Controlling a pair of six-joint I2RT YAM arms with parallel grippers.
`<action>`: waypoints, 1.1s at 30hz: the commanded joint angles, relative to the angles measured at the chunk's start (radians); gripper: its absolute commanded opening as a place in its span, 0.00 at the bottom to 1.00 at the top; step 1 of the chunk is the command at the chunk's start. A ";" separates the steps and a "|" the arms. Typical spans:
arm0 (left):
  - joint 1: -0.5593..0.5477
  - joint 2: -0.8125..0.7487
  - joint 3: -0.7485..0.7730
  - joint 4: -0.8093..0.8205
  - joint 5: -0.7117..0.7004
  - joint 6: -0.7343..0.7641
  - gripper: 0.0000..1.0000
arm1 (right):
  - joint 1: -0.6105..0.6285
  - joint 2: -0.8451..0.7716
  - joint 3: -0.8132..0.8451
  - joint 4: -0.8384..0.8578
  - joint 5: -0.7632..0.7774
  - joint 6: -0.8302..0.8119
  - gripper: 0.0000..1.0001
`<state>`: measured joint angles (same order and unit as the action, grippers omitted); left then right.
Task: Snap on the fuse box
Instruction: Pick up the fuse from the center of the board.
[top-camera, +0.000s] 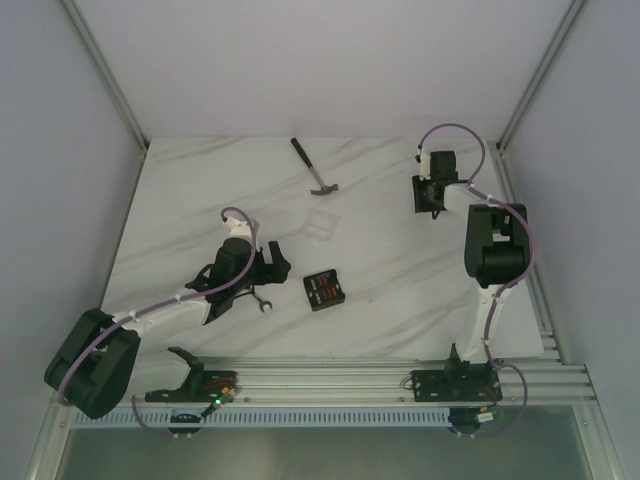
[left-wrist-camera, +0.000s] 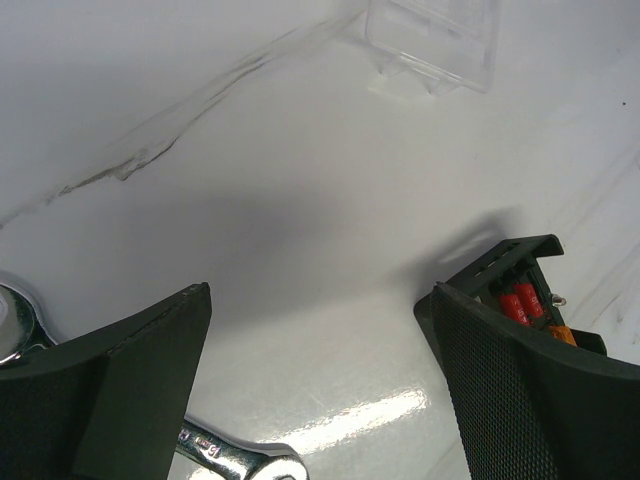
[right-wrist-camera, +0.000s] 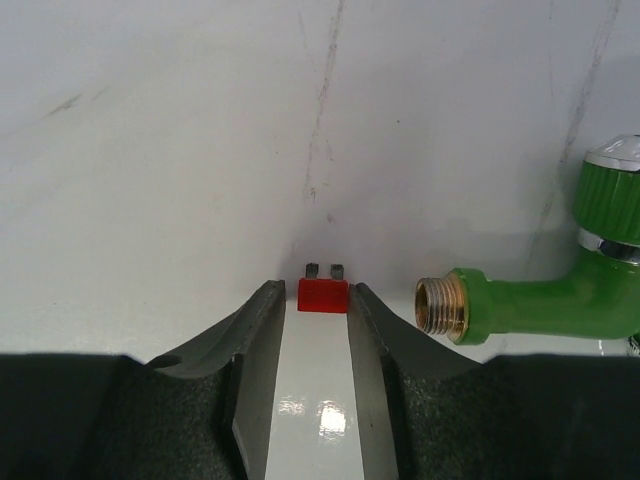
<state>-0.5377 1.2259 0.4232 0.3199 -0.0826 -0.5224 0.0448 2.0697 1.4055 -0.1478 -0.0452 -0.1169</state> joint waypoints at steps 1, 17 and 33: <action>0.003 0.001 0.002 0.005 0.007 0.002 1.00 | -0.009 0.039 -0.018 -0.088 0.001 -0.016 0.36; 0.004 0.003 0.002 0.008 0.014 -0.001 1.00 | -0.007 0.031 -0.036 -0.098 0.113 0.103 0.31; 0.004 -0.023 -0.004 0.047 0.098 -0.041 1.00 | 0.123 -0.156 -0.175 -0.029 0.053 0.131 0.21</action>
<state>-0.5377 1.2259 0.4232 0.3244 -0.0364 -0.5388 0.1108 1.9942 1.3056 -0.1436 0.0315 -0.0128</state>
